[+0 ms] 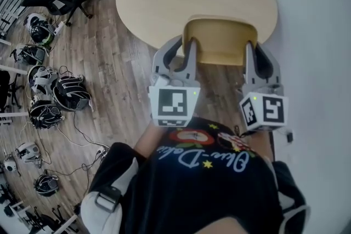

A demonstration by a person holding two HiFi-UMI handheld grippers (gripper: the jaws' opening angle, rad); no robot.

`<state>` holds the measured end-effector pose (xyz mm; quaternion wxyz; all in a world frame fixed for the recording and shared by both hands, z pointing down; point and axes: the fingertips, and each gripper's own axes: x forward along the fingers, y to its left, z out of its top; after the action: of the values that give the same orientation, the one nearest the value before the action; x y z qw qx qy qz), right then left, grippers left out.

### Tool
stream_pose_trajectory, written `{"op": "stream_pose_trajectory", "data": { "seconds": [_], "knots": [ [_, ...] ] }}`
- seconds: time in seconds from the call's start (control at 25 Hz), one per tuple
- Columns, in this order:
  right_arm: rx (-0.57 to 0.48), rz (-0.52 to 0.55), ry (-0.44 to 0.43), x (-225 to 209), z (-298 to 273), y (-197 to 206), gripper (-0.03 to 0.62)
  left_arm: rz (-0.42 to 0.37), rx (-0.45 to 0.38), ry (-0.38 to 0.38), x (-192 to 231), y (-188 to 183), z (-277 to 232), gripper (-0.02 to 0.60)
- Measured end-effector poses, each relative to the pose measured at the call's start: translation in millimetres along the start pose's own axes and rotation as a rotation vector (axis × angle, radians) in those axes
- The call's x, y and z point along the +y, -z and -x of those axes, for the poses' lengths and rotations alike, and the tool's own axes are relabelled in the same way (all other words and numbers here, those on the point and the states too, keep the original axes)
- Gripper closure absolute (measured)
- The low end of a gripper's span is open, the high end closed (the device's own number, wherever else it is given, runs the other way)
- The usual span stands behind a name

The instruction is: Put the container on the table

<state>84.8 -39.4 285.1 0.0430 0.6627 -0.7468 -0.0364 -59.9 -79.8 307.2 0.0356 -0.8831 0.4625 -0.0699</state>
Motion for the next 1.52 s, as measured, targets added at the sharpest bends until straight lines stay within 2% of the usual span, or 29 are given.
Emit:
{"op": "stream_pose_trajectory", "data": {
  "seconds": [0.2, 0.6, 1.08, 1.52],
  "knots": [
    [0.019, 0.007, 0.003, 13, -21, 3, 0.566, 0.006, 0.009, 0.014, 23, 9, -8, 0.532],
    [0.062, 0.018, 0.003, 3, -53, 4, 0.566, 0.039, 0.025, 0.036, 34, 12, -40, 0.532],
    [0.075, -0.024, -0.113, -21, -148, 21, 0.566, 0.017, 0.097, -0.075, 68, 20, -108, 0.532],
    [0.147, -0.055, -0.167, -67, -234, 65, 0.565, 0.027, 0.188, -0.099, 80, 49, -202, 0.532]
  ]
}}
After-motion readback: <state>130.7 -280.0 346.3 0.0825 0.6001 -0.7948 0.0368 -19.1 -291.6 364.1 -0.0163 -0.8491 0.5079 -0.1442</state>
